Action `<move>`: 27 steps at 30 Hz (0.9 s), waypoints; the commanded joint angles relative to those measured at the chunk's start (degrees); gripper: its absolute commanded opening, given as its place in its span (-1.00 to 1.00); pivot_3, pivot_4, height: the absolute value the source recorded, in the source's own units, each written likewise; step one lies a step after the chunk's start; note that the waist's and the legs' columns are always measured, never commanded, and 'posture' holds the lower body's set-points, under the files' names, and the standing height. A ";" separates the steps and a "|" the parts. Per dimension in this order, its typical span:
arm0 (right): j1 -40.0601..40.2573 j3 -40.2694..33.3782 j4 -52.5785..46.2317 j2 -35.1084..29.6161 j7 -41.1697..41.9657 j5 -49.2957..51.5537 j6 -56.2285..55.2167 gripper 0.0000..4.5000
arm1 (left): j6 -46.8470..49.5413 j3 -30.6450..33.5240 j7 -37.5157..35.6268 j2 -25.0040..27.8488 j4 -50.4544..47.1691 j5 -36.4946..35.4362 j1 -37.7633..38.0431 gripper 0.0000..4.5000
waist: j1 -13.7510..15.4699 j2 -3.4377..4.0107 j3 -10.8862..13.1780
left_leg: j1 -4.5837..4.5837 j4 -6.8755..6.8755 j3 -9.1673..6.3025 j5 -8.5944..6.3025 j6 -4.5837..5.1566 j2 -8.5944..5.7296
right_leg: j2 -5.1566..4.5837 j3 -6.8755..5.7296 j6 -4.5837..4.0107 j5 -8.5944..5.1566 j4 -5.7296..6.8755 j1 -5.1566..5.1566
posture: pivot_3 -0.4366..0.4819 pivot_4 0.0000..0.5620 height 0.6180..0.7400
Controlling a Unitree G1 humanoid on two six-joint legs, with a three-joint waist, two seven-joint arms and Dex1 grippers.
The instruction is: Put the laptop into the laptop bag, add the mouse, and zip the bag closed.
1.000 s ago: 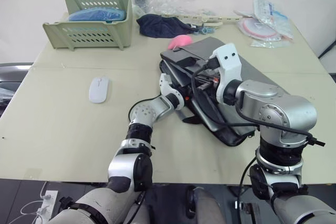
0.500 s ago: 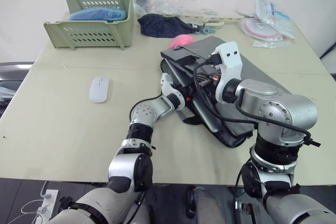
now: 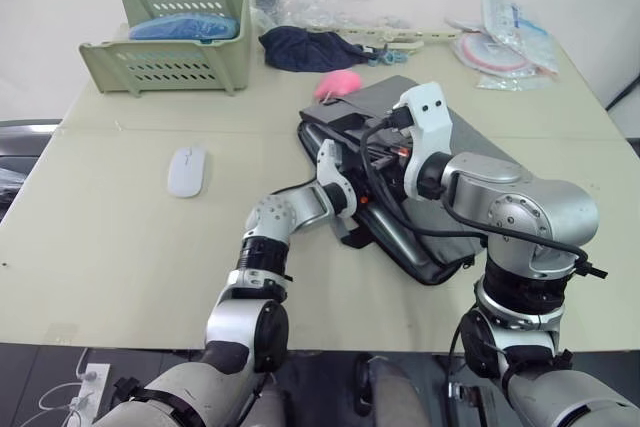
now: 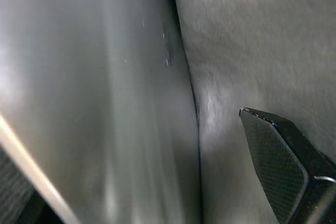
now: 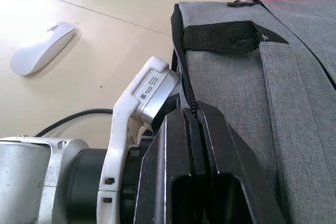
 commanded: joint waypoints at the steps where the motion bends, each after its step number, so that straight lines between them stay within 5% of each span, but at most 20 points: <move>1: -0.10 0.04 -1.10 -0.57 0.96 1.76 -2.01 -1.00 | 4.53 1.03 0.91 1.37 -6.04 -1.87 1.23 0.66 | -0.06 0.00 0.00 | 0.00 0.01 0.00 0.00 0.00 0.00 | 0.00 0.01 0.00 0.00 0.00 0.00 | -0.05 -0.47 1.00; 9: 0.34 0.45 -0.38 -1.91 0.94 3.12 -3.23 -1.00 | 11.60 6.12 5.29 5.67 -15.30 -4.79 5.94 0.66 | -0.22 0.01 -0.01 | 0.02 0.04 0.00 0.01 -0.02 0.02 | 0.00 0.03 0.00 0.00 0.04 0.00 | -0.05 -0.47 1.00; 27: 1.03 0.86 -0.11 -3.09 0.28 4.50 -4.40 -1.00 | 13.66 8.73 8.77 4.22 -19.57 -6.53 10.41 0.66 | 0.04 0.02 -0.01 | 0.02 0.04 0.01 0.01 -0.02 0.02 | 0.00 0.03 0.00 0.00 0.03 0.01 | -0.05 -0.47 1.00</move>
